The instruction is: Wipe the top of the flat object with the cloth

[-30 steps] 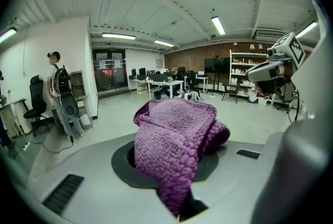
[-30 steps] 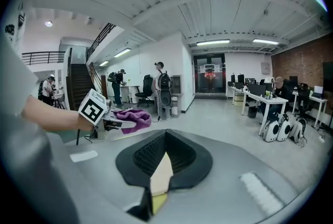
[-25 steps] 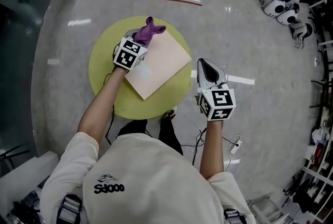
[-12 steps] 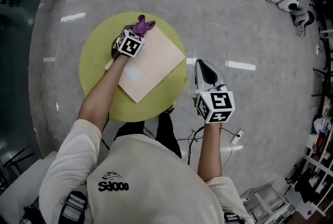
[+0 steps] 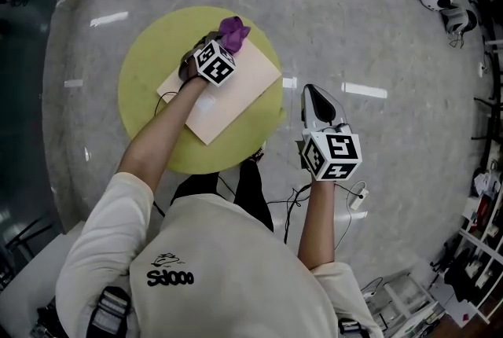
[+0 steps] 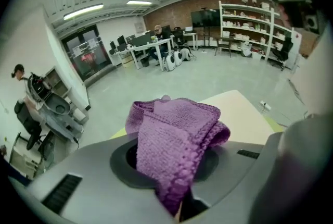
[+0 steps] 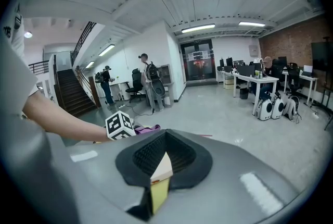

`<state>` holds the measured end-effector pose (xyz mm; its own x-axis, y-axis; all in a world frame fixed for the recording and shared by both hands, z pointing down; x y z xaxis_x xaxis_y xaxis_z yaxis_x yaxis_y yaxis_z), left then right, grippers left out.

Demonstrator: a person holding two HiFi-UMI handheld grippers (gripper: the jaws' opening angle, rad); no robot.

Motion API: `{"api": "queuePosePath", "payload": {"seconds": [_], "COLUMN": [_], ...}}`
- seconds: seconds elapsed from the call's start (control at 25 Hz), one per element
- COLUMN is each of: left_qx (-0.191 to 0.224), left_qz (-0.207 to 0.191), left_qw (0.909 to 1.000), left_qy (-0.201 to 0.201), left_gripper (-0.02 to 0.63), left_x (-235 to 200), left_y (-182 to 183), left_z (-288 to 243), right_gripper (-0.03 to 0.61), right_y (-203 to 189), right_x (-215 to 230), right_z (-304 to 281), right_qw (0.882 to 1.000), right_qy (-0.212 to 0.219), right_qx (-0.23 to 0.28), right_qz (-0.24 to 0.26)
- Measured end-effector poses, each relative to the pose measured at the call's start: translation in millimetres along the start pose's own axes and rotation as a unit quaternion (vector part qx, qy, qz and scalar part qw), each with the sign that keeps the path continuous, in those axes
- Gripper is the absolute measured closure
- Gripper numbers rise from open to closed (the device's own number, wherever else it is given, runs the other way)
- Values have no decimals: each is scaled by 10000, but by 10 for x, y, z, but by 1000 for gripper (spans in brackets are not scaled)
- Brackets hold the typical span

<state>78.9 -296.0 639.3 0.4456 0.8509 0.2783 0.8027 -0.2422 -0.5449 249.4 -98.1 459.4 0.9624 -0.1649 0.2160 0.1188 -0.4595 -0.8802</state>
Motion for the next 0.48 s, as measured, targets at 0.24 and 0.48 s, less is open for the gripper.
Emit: {"api": "queuePosePath", "payload": {"seconds": [0.24,0.48], "left_qx": [396,705], "left_qz": [-1200,-2280], "left_qw": [9904,9679], "left_qy": [-561,-787], "left_gripper": [537,538], "left_x": [722,1226], "left_y": [189,159], "left_z": [170,313], "right_gripper": [569,569], "right_y": [-9,-80], "right_x": [-59,-68], "right_z": [87,136], "right_qw": [10000,9999], "right_qy": [-17,77], "right_qx": [1,-33], "right_qz": [44,84]}}
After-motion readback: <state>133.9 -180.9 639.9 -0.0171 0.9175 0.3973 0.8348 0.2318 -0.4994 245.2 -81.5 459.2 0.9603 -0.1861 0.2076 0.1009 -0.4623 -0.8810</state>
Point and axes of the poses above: the fingertips, and each gripper's own axes: z backward along the fingers, x to its right, y out of its top, the point moved 5 cm from there along z, backward along the fingers, and after that the axes turned 4 degrees about y, right-handed, at the moved point
